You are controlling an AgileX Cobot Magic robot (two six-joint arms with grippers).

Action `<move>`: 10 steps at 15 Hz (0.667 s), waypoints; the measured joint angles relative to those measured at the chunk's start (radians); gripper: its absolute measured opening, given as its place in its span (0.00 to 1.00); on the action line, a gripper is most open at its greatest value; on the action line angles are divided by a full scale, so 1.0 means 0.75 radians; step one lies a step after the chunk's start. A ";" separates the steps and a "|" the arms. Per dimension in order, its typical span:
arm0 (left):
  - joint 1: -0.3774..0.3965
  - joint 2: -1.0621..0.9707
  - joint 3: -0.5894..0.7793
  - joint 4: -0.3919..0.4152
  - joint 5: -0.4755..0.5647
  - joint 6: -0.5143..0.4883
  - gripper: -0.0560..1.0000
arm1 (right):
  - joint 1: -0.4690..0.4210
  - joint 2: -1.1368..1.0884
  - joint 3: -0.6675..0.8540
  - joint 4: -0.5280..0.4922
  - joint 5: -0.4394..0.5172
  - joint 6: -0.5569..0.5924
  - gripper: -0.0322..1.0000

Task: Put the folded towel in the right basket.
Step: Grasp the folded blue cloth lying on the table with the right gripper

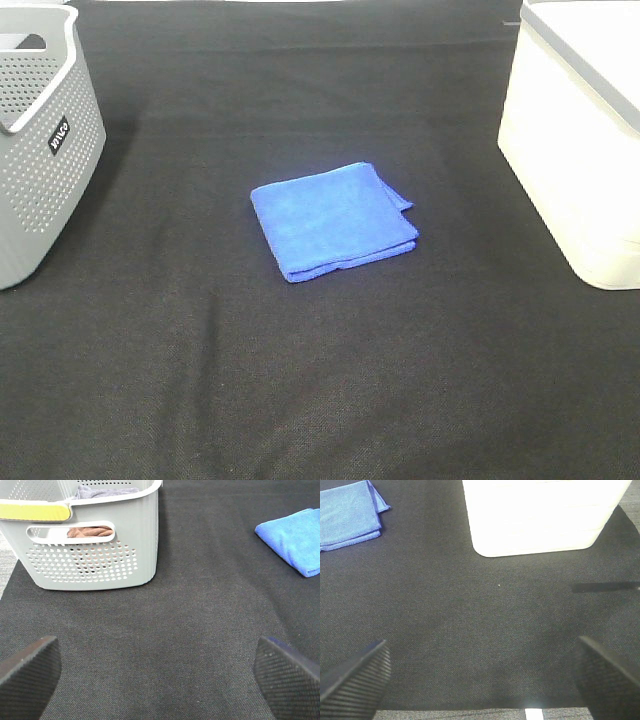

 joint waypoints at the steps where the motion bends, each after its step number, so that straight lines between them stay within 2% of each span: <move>1: 0.000 0.000 0.000 0.000 0.000 0.000 0.97 | 0.000 0.000 0.000 0.000 0.000 0.000 0.95; 10: 0.000 0.000 0.000 0.000 0.000 0.000 0.97 | 0.000 0.000 0.000 0.000 0.000 0.000 0.95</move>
